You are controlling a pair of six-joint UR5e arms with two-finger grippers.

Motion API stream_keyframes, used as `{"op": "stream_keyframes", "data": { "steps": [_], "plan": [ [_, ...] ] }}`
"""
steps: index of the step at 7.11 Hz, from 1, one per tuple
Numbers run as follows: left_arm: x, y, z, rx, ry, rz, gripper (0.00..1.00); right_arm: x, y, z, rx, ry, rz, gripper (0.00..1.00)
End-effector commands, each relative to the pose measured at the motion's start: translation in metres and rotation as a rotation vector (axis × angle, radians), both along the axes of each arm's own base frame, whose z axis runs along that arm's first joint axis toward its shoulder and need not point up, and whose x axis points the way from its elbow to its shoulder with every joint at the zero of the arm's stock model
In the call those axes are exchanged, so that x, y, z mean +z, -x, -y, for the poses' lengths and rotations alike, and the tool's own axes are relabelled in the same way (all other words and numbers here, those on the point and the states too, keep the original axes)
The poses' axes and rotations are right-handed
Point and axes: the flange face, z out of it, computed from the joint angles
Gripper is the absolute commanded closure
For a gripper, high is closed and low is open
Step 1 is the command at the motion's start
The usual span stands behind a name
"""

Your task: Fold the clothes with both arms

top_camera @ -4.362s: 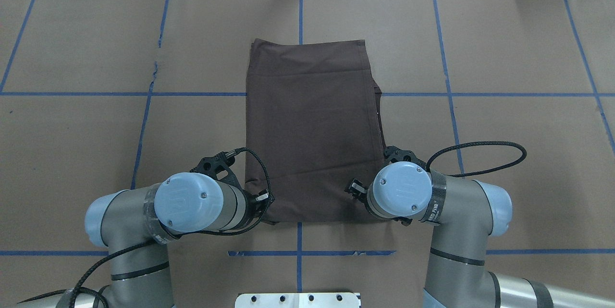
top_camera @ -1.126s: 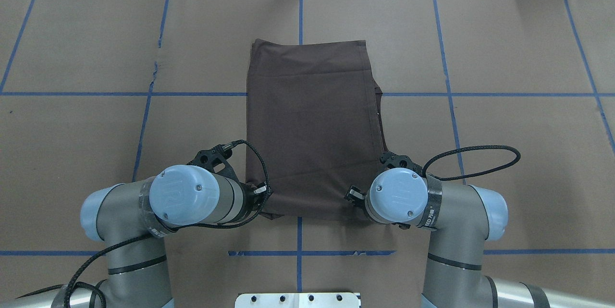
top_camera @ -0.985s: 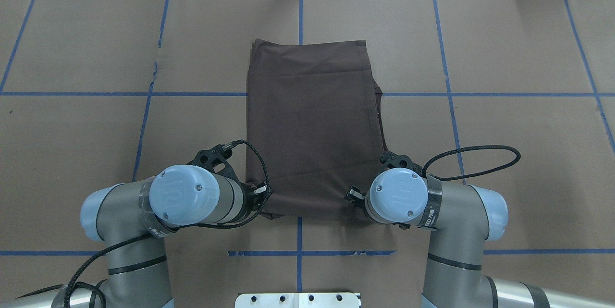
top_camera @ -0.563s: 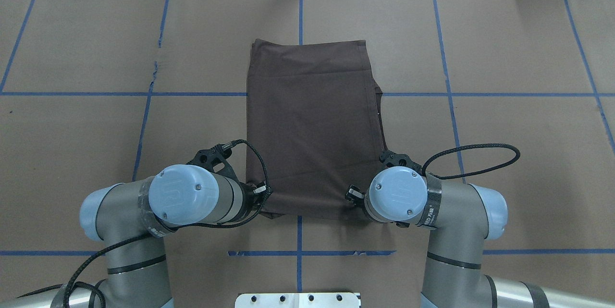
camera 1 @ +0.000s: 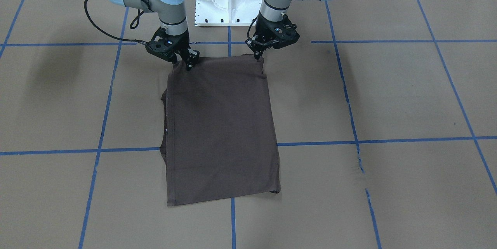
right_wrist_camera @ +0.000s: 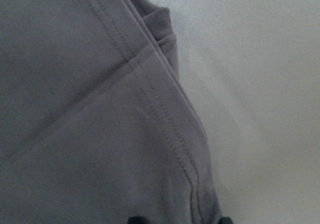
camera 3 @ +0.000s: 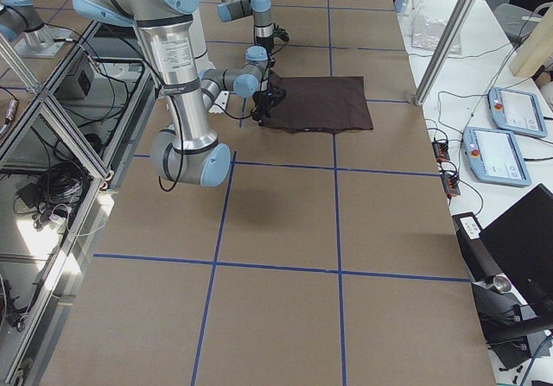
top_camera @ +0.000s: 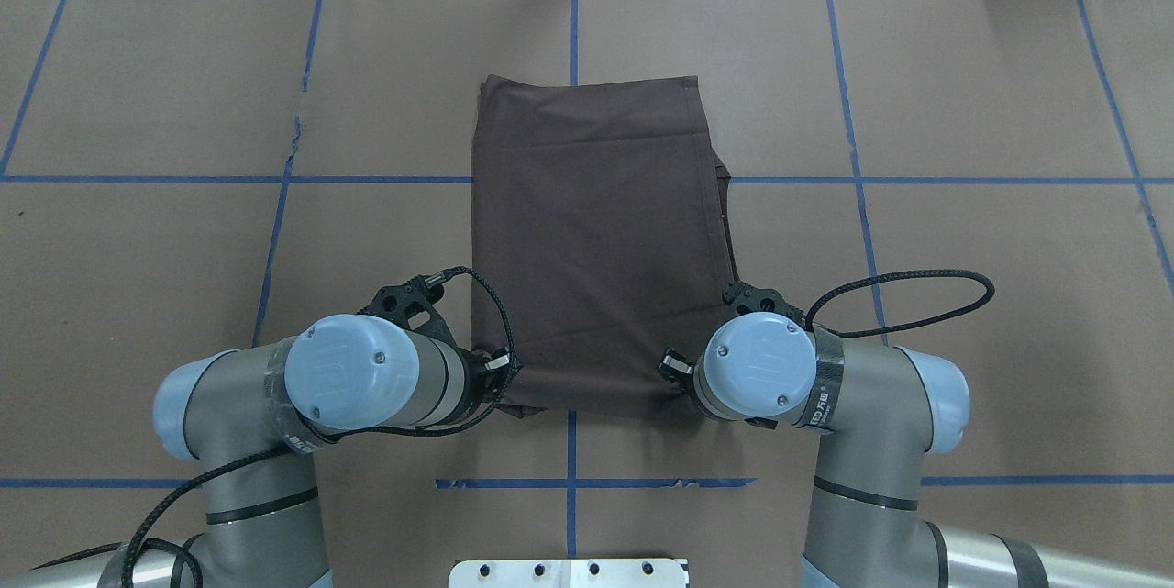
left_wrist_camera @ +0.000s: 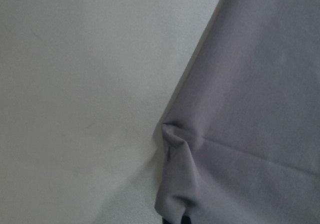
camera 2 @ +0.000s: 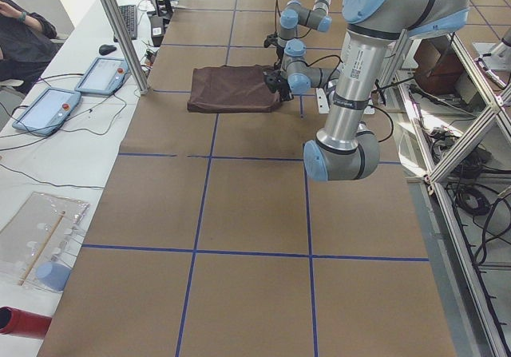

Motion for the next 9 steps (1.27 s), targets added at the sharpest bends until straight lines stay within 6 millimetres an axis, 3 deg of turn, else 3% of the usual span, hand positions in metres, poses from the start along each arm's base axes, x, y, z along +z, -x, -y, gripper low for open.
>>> {"op": "stream_keyframes", "data": {
  "steps": [1,4,6,8,9],
  "plan": [
    [-0.001,0.0,0.0,0.0,0.0,-0.002,1.0,-0.009,0.002,0.003,0.003,-0.005,0.015,1.0],
    [-0.002,0.0,0.0,0.0,-0.001,-0.005,1.0,-0.024,0.0,0.011,0.021,-0.006,0.042,1.0],
    [-0.007,0.012,-0.004,0.001,-0.006,-0.015,1.0,-0.035,-0.01,0.016,0.01,0.003,0.096,1.0],
    [-0.038,0.036,-0.029,0.03,-0.008,-0.028,1.0,-0.058,-0.048,-0.006,-0.052,0.027,0.205,1.0],
    [-0.041,0.048,-0.072,0.1,-0.007,-0.029,1.0,-0.07,-0.073,-0.018,-0.077,0.033,0.251,1.0]
  ]
}}
